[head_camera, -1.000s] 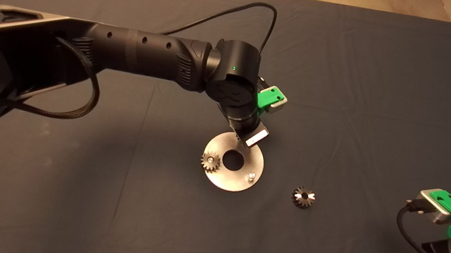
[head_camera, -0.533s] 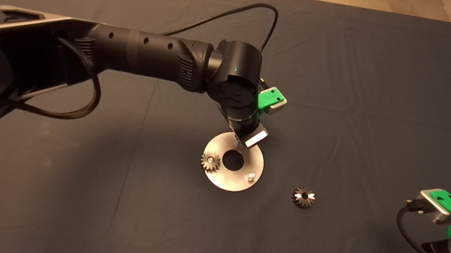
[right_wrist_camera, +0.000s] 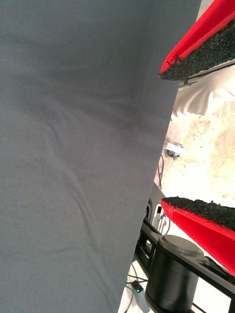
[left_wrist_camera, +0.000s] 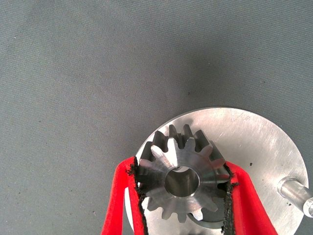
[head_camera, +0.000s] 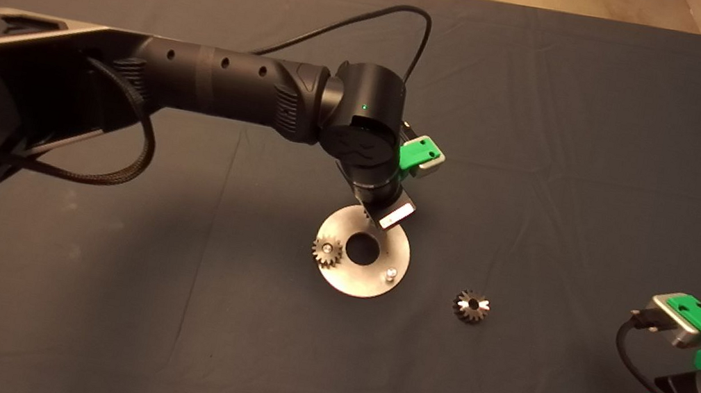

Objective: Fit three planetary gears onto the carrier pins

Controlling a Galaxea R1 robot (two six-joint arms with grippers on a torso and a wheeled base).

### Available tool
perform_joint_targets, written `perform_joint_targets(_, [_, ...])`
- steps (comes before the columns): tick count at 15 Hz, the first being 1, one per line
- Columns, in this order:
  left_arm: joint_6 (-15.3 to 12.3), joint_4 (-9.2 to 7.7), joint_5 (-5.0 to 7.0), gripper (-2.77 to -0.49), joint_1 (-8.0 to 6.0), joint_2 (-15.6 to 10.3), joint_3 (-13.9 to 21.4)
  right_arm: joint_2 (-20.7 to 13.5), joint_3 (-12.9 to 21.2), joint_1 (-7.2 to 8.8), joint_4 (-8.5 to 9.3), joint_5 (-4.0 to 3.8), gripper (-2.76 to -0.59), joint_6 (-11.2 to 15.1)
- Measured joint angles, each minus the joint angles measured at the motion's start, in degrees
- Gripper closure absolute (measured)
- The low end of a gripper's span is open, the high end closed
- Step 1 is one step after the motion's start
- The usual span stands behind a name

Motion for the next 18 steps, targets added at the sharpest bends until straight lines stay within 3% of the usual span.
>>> perform_joint_targets(17, [3.16, -0.55, -0.11, -0.54, -0.18, 0.27, -2.54, 0.00, 0.00, 0.00, 0.00, 0.01, -1.75, 0.00])
perform_joint_targets(18, [3.19, -0.57, -0.15, -0.54, -0.04, 0.30, -2.55, 0.02, 0.00, 0.00, 0.00, 0.34, -1.75, 0.00])
